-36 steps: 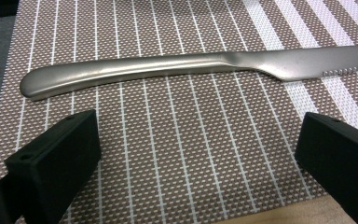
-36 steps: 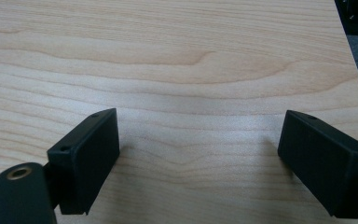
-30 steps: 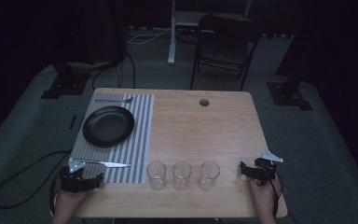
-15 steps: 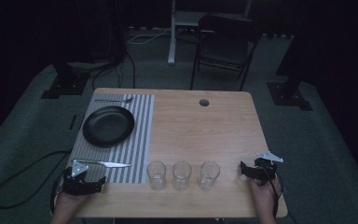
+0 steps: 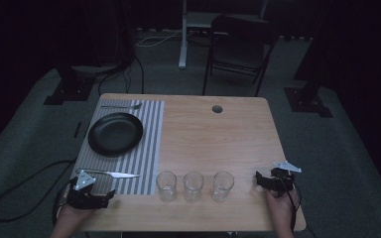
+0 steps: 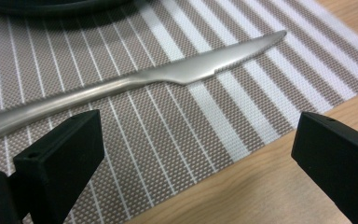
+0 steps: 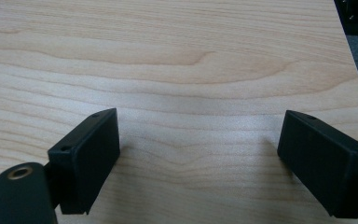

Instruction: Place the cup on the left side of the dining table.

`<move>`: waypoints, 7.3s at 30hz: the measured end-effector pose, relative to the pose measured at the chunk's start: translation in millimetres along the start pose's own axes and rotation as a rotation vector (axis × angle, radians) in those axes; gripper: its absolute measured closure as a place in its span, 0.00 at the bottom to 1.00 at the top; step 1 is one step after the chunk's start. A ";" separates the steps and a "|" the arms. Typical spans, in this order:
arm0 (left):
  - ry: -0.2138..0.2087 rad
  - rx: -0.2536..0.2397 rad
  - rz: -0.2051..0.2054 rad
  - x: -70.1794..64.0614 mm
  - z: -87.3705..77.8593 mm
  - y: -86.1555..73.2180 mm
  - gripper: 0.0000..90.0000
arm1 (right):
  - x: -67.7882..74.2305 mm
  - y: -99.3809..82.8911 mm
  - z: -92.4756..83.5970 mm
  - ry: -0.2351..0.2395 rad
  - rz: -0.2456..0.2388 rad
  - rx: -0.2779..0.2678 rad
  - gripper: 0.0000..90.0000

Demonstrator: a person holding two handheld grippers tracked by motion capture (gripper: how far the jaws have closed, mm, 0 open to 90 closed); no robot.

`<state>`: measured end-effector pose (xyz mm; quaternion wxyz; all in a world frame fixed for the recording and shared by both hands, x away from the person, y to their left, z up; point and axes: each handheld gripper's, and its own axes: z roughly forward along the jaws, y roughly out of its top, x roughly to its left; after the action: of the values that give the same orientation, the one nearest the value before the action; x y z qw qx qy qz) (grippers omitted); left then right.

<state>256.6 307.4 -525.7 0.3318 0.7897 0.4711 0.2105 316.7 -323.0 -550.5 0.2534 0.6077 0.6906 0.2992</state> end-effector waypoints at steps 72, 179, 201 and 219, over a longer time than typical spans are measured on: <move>-0.342 -0.190 0.366 -101.3 -16.8 129.9 0.07 | -0.2 0.0 0.1 0.000 -0.001 -0.001 0.14; -0.425 0.334 0.691 -228.8 67.5 204.7 0.32 | -0.4 0.0 0.1 0.000 -0.001 -0.001 0.14; -0.303 0.258 0.486 -187.3 69.0 228.8 0.32 | -0.6 0.0 0.1 -0.001 -0.002 -0.001 0.14; -0.193 0.247 0.324 -122.0 57.2 225.9 0.32 | -0.5 0.0 0.1 -0.001 -0.001 -0.002 0.14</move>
<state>373.0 105.1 -404.5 0.2379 0.9062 0.3265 0.1249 316.8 -323.5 -550.6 0.2546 0.6073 0.6904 0.2996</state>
